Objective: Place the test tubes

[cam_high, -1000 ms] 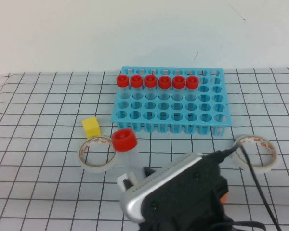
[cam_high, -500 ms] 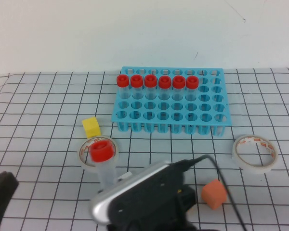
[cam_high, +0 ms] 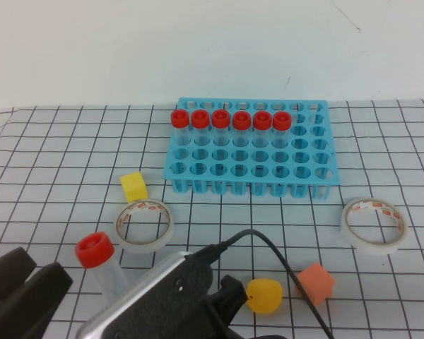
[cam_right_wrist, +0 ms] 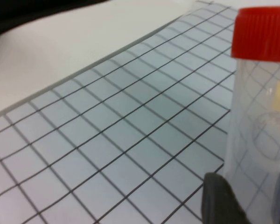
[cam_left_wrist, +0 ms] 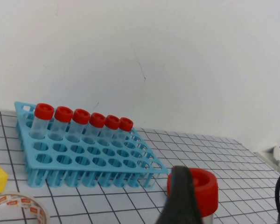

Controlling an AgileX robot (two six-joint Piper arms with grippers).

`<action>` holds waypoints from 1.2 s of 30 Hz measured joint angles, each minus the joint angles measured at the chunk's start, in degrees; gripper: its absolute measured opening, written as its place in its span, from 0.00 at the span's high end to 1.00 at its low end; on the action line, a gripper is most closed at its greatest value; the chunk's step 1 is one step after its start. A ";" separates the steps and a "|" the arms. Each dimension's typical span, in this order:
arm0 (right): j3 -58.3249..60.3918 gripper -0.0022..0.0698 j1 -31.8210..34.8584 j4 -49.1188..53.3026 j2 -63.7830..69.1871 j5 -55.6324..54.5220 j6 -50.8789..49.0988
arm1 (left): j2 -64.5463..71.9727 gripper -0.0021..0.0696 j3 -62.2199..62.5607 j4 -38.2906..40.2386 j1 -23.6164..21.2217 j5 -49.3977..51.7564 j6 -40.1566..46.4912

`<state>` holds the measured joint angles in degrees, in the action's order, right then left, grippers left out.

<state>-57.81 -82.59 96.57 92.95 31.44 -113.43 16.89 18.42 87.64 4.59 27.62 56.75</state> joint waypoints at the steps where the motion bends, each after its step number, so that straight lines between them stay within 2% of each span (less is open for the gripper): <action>1: 0.00 0.65 0.00 0.08 0.00 -0.56 0.55 | 0.00 0.33 0.00 0.00 0.00 0.00 -0.46; 5: 0.00 0.65 0.00 0.08 0.00 -1.25 1.50 | 1.16 0.25 0.00 0.13 0.00 0.28 -1.71; 15: -2.91 0.65 -1.39 0.35 0.00 -1.97 9.37 | 8.16 0.24 0.00 0.35 0.00 2.83 -1.57; 24: -3.04 0.65 -1.44 0.41 0.06 -1.97 10.12 | 9.07 0.31 0.00 6.23 0.00 3.06 3.68; 33: -3.04 0.65 -1.44 0.41 0.06 -1.97 10.12 | 9.07 0.32 0.00 7.09 0.00 1.89 5.29; 36: -3.04 0.65 -1.44 0.41 0.06 -1.97 10.12 | 9.07 0.38 0.00 7.09 0.00 1.36 5.51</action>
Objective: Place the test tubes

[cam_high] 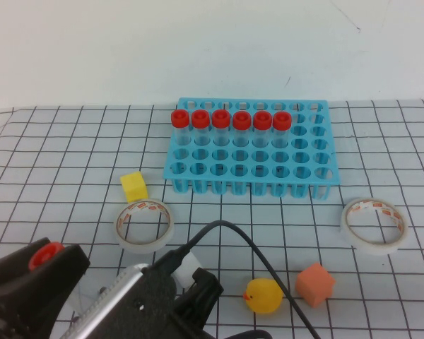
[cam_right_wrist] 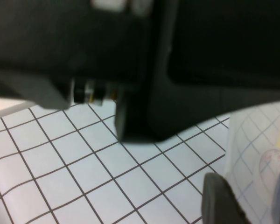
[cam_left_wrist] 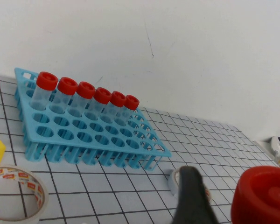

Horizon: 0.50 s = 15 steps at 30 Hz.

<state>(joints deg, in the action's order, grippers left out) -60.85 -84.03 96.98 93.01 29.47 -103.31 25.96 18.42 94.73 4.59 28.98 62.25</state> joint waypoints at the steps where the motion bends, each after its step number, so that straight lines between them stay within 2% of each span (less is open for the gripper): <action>1: 0.00 0.65 0.00 0.00 0.00 0.00 0.00 | 0.00 0.42 0.00 0.00 0.00 0.00 0.00; 4: 0.00 0.65 0.00 0.00 0.08 0.00 0.00 | 0.00 0.59 0.00 0.22 0.00 0.20 0.15; 5: 0.00 0.65 0.00 0.00 0.08 0.00 0.00 | 0.00 0.61 0.00 0.22 0.00 0.23 0.15; 15: 0.00 0.65 0.00 0.00 0.13 -0.31 0.13 | 0.00 0.61 0.00 0.44 0.00 0.32 1.17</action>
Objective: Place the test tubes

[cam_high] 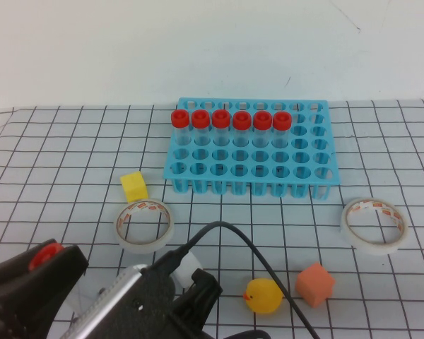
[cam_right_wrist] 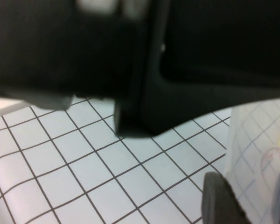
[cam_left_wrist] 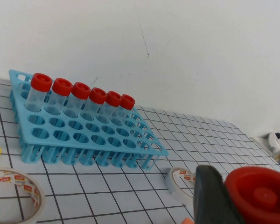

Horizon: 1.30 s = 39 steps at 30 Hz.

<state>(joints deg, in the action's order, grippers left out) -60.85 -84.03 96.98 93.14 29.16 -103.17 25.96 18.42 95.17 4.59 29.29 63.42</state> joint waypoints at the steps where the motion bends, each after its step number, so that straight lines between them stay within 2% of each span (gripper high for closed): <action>1: 0.00 0.65 0.00 0.00 0.00 -0.41 0.00 | 0.00 0.61 0.00 0.00 0.00 0.00 0.35; 9: 0.00 0.62 0.11 0.00 -1.11 -3.28 -5.21 | 0.00 0.61 0.00 0.57 0.00 0.28 0.97; 15: 0.00 0.33 0.00 0.09 -5.05 -4.35 -5.13 | 0.00 0.61 0.00 0.02 0.07 -1.24 2.61; 19: 0.00 0.26 0.00 -4.88 -6.78 -3.94 1.33 | 0.00 0.61 0.00 0.02 0.07 -1.89 2.86; 23: 0.00 0.26 0.00 -20.25 -9.85 -1.08 16.47 | 0.00 0.61 0.00 0.02 0.07 -2.69 5.21; 25: 0.00 0.28 -0.08 -30.77 -12.16 2.94 25.73 | 0.00 0.61 0.00 0.02 0.07 -3.66 6.12; 28: 0.00 0.43 -0.08 -43.20 -16.66 12.51 40.13 | 0.00 0.61 0.00 0.02 0.07 -5.00 7.68; 32: 0.00 0.80 -0.08 -53.06 -23.12 25.30 58.48 | 0.00 0.61 0.00 0.02 0.07 -7.10 12.19; 33: 0.00 0.86 -0.08 -54.41 -24.54 27.91 61.95 | 0.00 0.61 0.00 0.02 0.07 -7.63 13.26; 36: 0.00 0.94 -0.08 -57.10 -28.43 33.64 70.94 | 0.00 0.61 0.00 0.02 0.07 -9.21 16.15; 39: 0.00 0.96 -0.08 -59.70 -32.43 38.02 78.54 | 0.00 0.61 0.00 0.02 0.07 -10.15 18.64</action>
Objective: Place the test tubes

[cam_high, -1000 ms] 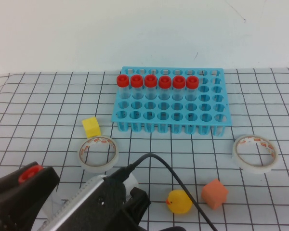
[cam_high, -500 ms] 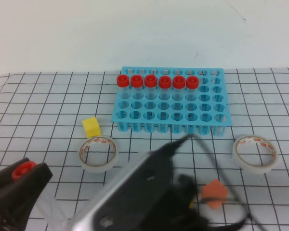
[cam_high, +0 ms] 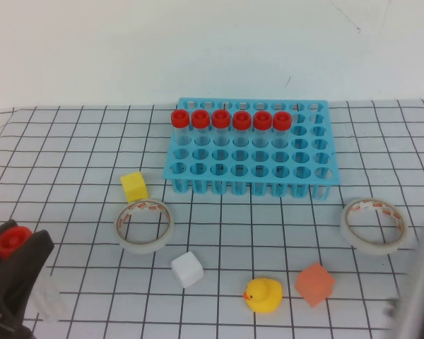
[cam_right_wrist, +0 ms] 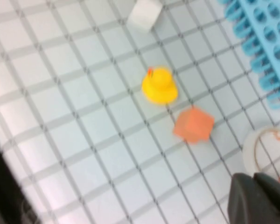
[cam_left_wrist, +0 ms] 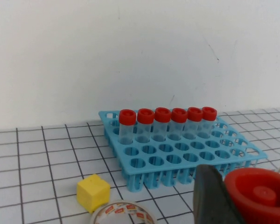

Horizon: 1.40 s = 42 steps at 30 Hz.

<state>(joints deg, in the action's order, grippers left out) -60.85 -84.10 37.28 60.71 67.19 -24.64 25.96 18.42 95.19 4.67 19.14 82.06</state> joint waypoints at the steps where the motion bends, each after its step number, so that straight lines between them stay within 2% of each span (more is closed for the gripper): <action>1: 0.00 0.96 0.00 -1.03 -1.54 1.12 2.22 | 0.00 0.61 0.00 0.11 0.00 -0.11 1.27; 4: 0.12 0.97 0.00 -6.34 -7.03 3.17 8.41 | 0.00 0.61 0.00 0.23 0.00 -0.11 6.13; 8: 2.77 0.97 0.00 -11.58 -15.47 2.77 10.33 | 0.00 0.61 0.00 0.23 0.00 -0.11 10.05; 18: 17.12 0.97 0.00 -12.04 -34.34 0.12 2.20 | 0.00 0.61 0.00 0.23 0.00 -0.22 11.01; 26: 21.33 0.97 0.00 -10.79 -36.43 -0.31 1.40 | 0.00 0.61 0.00 0.23 0.00 -0.22 11.95; 42: 21.78 0.97 -0.05 -10.07 -36.43 -0.09 -0.35 | 0.00 0.61 0.00 0.23 0.00 0.13 10.79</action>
<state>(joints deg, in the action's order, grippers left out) -39.07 -84.15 27.21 24.28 67.10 -24.99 25.96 18.42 95.42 4.67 19.27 92.85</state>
